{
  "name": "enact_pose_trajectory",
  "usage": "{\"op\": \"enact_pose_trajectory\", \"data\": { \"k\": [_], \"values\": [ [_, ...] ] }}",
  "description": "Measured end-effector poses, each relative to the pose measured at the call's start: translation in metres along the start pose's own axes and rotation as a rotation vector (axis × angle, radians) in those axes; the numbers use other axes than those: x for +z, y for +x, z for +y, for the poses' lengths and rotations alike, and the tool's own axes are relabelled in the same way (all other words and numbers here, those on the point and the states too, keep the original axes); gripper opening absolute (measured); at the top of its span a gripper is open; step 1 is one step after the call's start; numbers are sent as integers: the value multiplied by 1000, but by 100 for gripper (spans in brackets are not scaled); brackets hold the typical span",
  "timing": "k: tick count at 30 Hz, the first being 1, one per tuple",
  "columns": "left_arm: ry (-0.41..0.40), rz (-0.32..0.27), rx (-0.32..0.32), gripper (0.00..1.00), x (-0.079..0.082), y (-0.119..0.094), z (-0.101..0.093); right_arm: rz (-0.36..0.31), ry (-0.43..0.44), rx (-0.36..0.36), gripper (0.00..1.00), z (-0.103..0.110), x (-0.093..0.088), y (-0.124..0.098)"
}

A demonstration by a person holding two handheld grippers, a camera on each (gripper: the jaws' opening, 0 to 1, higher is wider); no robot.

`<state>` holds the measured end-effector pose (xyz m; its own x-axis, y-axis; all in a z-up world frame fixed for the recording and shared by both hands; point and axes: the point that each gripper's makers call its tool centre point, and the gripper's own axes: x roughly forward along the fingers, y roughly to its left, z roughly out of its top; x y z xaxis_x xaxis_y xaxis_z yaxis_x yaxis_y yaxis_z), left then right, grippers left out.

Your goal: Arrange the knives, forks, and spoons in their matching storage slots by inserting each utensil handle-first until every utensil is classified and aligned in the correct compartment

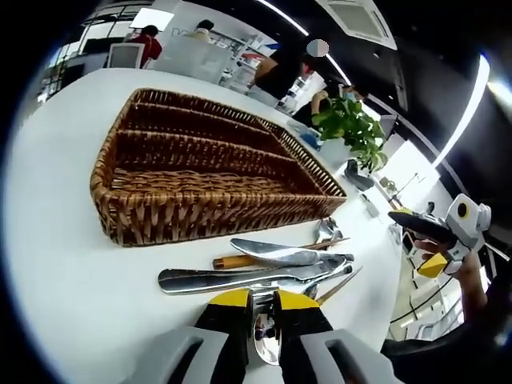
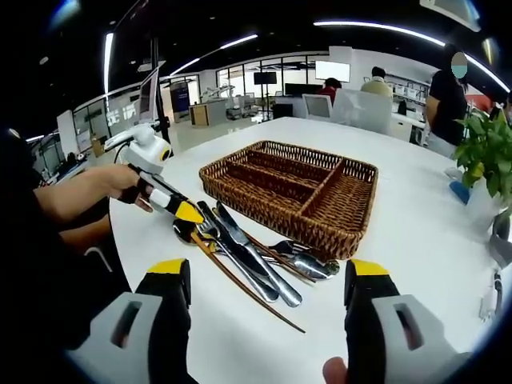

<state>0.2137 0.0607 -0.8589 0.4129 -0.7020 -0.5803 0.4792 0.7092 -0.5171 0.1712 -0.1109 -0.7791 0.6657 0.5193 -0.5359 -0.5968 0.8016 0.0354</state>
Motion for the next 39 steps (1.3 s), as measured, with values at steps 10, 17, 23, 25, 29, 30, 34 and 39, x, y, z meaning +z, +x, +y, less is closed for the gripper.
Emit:
{"op": "enact_pose_trajectory", "data": {
  "k": [10, 17, 23, 25, 29, 30, 34, 39],
  "values": [
    [-13, -22, -47, 6, 5, -7, -5, 2, -1, 1, 80, 1, 0, 1],
    [-27, -30, -109, 3, 6, -12, -14, -1, -2, 5, 80, 3, 1, 2],
    [-19, -34, -157, 0, 6, -17, -23, -1, -2, 2, 80, 2, 1, 2],
    [-20, -46, -186, 0, 8, -19, -30, 0, -3, 3, 80, 2, 1, 2],
    [1, -54, -191, 0, 9, -20, -33, -1, -4, 3, 80, 3, 2, 2],
    [4, -57, -189, 0, 10, -20, -34, -1, -4, 2, 80, 3, 2, 2],
    [8, -63, -199, 0, 10, -22, -38, -3, -5, 0, 80, 3, 2, 2],
    [-7, -60, -208, 0, 10, -23, -40, -2, -5, 1, 80, 4, 2, 1]
  ]
}}
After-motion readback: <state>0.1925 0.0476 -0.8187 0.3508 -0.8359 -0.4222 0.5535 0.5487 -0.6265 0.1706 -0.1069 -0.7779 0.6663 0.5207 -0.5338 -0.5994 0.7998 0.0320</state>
